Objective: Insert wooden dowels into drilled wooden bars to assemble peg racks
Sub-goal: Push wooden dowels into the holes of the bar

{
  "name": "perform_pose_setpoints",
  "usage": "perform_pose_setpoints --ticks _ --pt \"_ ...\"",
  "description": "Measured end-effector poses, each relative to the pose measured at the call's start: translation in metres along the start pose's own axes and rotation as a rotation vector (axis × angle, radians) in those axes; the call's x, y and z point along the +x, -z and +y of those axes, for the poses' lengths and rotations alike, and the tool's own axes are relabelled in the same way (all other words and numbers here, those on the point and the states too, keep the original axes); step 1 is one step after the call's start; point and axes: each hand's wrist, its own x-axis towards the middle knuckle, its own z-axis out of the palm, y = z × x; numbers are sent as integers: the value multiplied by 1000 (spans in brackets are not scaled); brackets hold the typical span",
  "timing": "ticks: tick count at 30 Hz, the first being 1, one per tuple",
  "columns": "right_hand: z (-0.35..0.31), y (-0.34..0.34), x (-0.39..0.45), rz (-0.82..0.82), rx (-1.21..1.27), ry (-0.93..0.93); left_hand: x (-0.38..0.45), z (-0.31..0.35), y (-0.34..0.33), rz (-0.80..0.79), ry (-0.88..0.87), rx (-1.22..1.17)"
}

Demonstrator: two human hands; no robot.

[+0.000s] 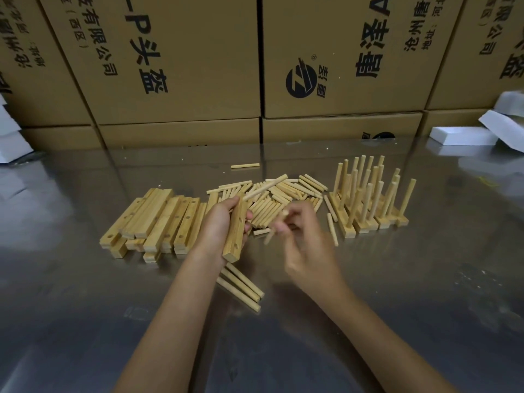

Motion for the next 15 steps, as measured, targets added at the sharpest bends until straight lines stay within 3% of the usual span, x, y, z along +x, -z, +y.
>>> perform_pose_setpoints --ticks 2,5,15 --pt "-9 0 1 110 233 -18 1 -2 -3 20 -1 30" --pt "-16 1 1 103 416 -52 0 -6 -10 19 15 54" --pt "-19 6 4 158 481 -161 -1 -10 -16 7 -17 130"
